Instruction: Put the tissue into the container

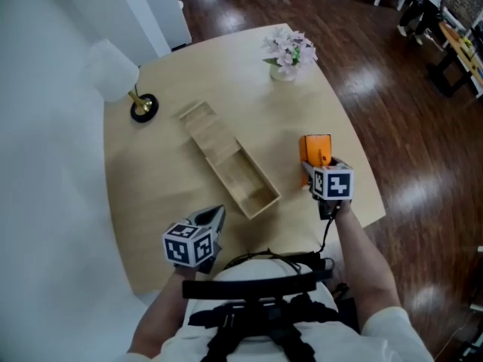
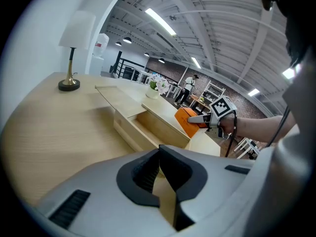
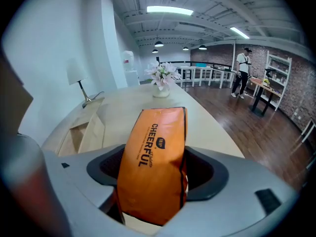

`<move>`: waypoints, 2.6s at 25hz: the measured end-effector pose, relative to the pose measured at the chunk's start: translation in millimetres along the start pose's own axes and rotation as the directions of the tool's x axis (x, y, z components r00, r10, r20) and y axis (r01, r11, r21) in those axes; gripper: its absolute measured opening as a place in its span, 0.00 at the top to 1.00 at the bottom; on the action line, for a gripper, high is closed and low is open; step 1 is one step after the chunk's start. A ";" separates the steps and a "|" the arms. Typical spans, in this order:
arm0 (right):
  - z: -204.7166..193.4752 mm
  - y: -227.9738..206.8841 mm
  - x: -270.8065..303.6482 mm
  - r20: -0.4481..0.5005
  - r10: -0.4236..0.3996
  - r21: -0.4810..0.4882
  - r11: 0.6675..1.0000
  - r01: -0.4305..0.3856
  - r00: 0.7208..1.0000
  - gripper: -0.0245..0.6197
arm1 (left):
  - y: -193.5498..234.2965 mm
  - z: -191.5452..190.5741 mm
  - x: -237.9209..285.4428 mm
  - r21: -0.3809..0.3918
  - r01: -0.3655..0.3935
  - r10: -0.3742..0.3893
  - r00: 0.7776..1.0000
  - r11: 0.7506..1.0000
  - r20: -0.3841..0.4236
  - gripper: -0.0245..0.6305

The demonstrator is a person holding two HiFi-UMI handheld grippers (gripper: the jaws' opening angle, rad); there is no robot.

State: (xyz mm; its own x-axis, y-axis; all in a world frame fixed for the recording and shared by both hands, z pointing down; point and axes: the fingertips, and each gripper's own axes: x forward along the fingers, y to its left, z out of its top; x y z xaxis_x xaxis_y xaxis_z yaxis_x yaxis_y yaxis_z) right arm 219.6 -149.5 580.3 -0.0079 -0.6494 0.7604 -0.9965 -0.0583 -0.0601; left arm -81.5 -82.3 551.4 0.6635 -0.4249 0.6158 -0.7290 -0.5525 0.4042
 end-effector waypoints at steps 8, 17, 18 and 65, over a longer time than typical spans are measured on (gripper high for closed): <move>42.1 87.7 -33.5 0.076 0.183 -0.143 0.975 -0.171 0.980 0.38 | 1.0 -4.8 -3.2 -0.016 0.005 -0.005 1.000 1.000 0.012 0.97; 42.1 173.6 -43.5 0.045 0.322 -0.265 0.917 -0.299 0.946 0.39 | 10.9 -6.3 -12.4 -0.044 -0.005 0.007 0.999 0.999 0.043 0.97; 40.2 179.8 -42.9 0.038 0.330 -0.273 0.912 -0.308 0.943 0.39 | 12.4 -6.6 -13.6 -0.049 -0.007 0.009 0.999 0.999 0.046 0.97; -3.2 225.0 -30.3 0.008 0.372 -0.395 0.854 -0.338 0.928 0.40 | 2.9 3.1 -30.4 -0.042 0.021 -0.015 0.990 0.999 0.143 0.97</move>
State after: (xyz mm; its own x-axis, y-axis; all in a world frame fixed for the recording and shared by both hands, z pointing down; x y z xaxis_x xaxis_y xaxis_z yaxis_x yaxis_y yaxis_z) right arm -4.6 -140.5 545.8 -0.3769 -0.6304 0.6786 -0.8814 0.4694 -0.0534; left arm -103.2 -73.2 531.8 0.6917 -0.5147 0.5065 -0.7210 -0.5310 0.4451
